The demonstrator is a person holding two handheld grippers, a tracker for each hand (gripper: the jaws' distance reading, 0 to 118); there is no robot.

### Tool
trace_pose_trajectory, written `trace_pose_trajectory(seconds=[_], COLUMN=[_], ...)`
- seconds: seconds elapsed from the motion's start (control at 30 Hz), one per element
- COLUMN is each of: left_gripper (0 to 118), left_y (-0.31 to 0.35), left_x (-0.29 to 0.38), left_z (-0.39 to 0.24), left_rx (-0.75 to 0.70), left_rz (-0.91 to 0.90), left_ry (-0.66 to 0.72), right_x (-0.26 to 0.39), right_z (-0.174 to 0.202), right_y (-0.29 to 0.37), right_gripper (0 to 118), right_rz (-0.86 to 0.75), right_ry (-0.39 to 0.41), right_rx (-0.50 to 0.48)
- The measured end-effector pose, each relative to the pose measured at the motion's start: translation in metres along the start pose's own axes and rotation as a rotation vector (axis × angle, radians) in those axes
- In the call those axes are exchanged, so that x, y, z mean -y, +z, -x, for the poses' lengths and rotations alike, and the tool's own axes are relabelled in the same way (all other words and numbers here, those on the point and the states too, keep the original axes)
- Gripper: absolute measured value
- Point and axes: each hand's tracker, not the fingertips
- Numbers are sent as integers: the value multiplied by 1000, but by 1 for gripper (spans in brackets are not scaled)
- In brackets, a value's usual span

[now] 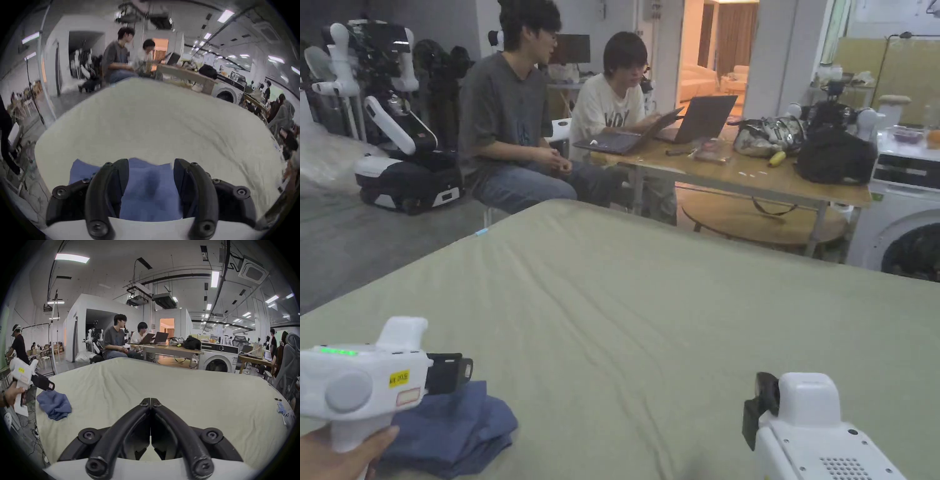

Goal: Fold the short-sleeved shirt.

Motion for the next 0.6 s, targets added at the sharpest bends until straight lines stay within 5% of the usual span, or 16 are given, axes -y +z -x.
trace_pose_trajectory(seconds=[0.13,0.2,0.6], left_gripper=[15,4,0], left_y=[6,10,16], left_x=[4,6,3], left_z=[-41,-68,-208], left_rx=[100,99,158], left_rz=[-121,-153,-327], left_ry=[39,7,10], right_x=[1,1,1], right_z=[-18,-28,-96], right_y=[10,16,62], right_gripper=[0,0,0], right_rz=[-7,-14,-49], right_ry=[-4,-9,-32], right_rx=[37,65,239])
